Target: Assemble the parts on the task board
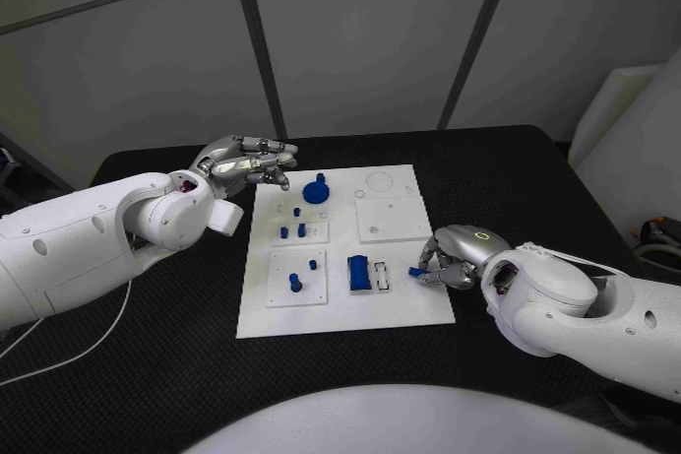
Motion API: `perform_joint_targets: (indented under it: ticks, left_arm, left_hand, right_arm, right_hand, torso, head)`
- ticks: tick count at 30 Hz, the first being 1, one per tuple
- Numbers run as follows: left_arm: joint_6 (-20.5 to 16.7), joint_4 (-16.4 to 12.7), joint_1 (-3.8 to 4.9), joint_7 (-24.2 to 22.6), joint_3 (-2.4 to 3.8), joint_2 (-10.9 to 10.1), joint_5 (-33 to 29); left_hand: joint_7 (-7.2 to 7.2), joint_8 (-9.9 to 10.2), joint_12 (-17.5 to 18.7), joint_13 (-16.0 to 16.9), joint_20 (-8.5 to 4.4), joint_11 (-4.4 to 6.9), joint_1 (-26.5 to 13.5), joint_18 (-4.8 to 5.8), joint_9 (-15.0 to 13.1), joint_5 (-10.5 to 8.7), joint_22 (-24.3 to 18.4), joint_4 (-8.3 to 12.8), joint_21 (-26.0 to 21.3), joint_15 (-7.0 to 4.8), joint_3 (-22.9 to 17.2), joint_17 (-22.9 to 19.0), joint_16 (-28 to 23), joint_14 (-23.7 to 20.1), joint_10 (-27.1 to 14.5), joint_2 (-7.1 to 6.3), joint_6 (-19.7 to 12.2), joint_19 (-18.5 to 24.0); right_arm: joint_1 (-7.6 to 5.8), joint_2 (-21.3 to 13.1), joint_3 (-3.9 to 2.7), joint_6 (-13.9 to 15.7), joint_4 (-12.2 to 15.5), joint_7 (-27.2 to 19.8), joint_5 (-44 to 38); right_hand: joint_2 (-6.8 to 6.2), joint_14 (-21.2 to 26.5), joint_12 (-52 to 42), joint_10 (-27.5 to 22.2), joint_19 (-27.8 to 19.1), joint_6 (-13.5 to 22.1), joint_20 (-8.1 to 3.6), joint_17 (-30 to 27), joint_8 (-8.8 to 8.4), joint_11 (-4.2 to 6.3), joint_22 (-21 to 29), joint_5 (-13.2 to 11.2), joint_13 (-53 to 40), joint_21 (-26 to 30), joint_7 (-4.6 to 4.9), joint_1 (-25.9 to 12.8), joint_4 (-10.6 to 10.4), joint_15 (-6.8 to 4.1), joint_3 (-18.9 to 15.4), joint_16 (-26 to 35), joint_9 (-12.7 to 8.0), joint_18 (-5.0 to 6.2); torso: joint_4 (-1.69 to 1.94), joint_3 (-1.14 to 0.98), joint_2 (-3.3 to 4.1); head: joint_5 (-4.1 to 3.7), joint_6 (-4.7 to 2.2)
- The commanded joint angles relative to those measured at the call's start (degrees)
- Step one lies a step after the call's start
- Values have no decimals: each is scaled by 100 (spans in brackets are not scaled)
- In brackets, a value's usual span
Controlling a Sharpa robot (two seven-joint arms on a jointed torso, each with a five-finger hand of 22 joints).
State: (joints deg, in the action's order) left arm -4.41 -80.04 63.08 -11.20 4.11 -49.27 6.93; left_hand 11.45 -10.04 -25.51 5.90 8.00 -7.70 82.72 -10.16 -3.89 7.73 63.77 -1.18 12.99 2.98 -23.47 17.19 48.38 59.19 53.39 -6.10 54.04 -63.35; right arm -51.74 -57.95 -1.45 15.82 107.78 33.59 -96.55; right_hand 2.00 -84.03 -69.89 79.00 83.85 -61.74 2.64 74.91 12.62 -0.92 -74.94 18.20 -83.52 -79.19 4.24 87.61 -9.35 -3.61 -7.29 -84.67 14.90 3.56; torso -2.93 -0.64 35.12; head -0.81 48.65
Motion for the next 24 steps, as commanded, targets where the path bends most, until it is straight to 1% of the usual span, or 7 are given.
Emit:
perform_joint_targets:
  ticks: [1, 6, 12, 17, 20, 22, 24]
  left_arm:
    - [70, -10, 9, -3, 3, -2, 22]
    - [74, -12, 9, 0, 3, 0, 23]
    - [76, -18, 9, 1, 3, -2, 23]
    - [77, -24, 10, 3, 3, -5, 23]
    - [76, -27, 11, 6, 3, -5, 23]
    - [77, -31, 11, 8, 3, -6, 23]
    - [77, -34, 11, 10, 3, -8, 23]
  left_hand:
    - [6, -18, -27, -9, -9, 8, 14, -9, 6, 20, -9, 37, 29, -3, -8, -9, -11, -38, -51, 50, -40, 42]
    - [6, -18, -27, -9, -9, 8, 14, -9, 6, 20, -9, 37, 29, -3, -8, -9, -11, -38, -51, 50, -40, 42]
    - [7, -19, -28, -11, -10, 8, 20, -10, 7, 21, -9, 43, 31, -3, -13, -13, -10, -41, -54, 53, -42, 44]
    - [7, -19, -28, -11, -10, 8, 20, -10, 7, 21, -9, 43, 31, -3, -13, -13, -10, -41, -54, 53, -42, 44]
    - [7, -19, -28, -11, -10, 8, 20, -10, 7, 21, -9, 43, 31, -3, -13, -13, -10, -41, -54, 53, -42, 44]
    - [7, -19, -28, -11, -10, 8, 20, -10, 7, 21, -9, 43, 31, -3, -13, -13, -10, -41, -54, 53, -42, 44]
    - [7, -19, -28, -11, -10, 8, 20, -10, 7, 21, -9, 43, 31, -3, -13, -13, -10, -41, -54, 53, -42, 44]
  right_arm:
    - [-9, -13, -5, 697, 99, 83, 663]
    - [-11, 33, -8, 1028, 179, 83, 900]
    - [-12, 146, -10, 1200, 182, 76, 1100]
    - [-13, 297, -11, 1093, 72, 69, 1393]
    - [-13, 398, -11, 961, -14, 66, 1577]
    - [-13, 474, -12, 816, -78, 66, 1687]
    - [-13, 534, -12, 696, -134, 65, 1761]
  right_hand:
    - [232, -420, 9, 64, -9, -33, -40, 618, 25, 107, -137, 42, 946, -26, 21, 225, -8, -43, 56, -15, 3, -34]
    - [220, -420, 9, 69, -8, -30, -40, 622, 13, 104, -141, 66, 944, -28, 23, 179, -34, -40, 91, -16, 4, -35]
    - [187, -422, 3, 80, -5, -43, -40, 630, 6, 105, -146, 53, 937, -31, 20, 96, -82, -40, 124, -20, 11, -35]
    - [155, -422, 3, 87, -5, -49, -40, 629, -4, 106, -146, 11, 936, -30, 18, 6, -140, -41, 153, -18, 16, -35]
    - [139, -421, 2, 91, -6, -57, -39, 628, -9, 107, -145, -9, 934, -28, 16, -72, -195, -40, 172, -17, 21, -35]
    - [122, -422, -3, 98, -6, -83, -39, 629, 0, 113, -145, -13, 929, -27, 5, -148, -248, -43, 186, -17, 32, -34]
    - [112, -423, -27, 118, 1, -122, -41, 633, 19, 126, -159, 8, 910, -37, -16, -269, -335, -51, 195, -19, 51, -37]
  torso:
    - [2, 3, 1]
    - [3, 2, 2]
    - [6, 0, 4]
    - [8, 6, 4]
    - [9, 5, 12]
    - [7, 0, 14]
    - [7, 0, 14]
  head:
    - [16, -5]
    - [30, -17]
    - [33, -18]
    - [37, -19]
    - [36, -21]
    - [40, -19]
    - [45, -13]
